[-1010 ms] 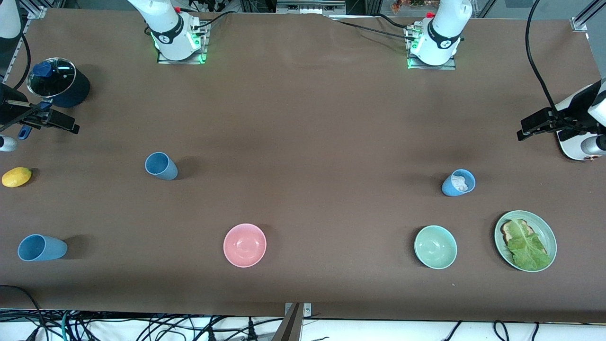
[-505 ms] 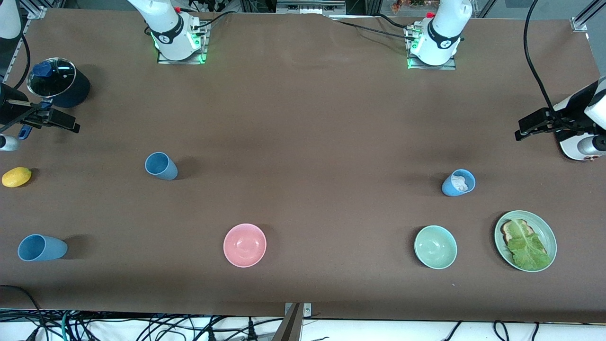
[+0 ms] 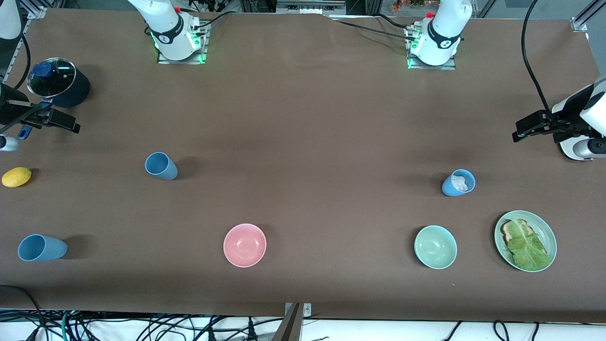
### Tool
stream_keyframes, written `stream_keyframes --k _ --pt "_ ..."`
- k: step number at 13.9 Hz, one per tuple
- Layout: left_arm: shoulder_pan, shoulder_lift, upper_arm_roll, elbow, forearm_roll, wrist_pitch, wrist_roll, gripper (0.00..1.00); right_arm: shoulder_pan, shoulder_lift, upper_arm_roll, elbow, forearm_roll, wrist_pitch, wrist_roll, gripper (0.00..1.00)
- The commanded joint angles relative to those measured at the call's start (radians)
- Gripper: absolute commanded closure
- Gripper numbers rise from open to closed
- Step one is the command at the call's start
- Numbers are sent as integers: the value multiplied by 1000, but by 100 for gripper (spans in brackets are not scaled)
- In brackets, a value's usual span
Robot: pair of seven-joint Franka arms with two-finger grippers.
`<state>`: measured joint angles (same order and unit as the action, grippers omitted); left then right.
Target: Stack blue cups with both arms
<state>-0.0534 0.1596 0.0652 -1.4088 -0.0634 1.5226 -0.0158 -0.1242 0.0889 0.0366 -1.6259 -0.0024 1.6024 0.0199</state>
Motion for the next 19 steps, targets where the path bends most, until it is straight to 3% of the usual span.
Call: stream_keyframes --k 1,9,16,19 --pt "0 0 2 5 13 -2 16 0 -5 3 -1 8 13 -6 -18 0" --pt "7 15 2 -2 11 -2 17 0 -5 8 0 9 10 -4 -18 0" --pt "30 208 5 -7 19 45 20 0 -6 9 -1 9 15 -6 -18 0" --pt "34 227 4 -94 13 160 22 0 -6 9 -1 9 15 -9 -18 0"
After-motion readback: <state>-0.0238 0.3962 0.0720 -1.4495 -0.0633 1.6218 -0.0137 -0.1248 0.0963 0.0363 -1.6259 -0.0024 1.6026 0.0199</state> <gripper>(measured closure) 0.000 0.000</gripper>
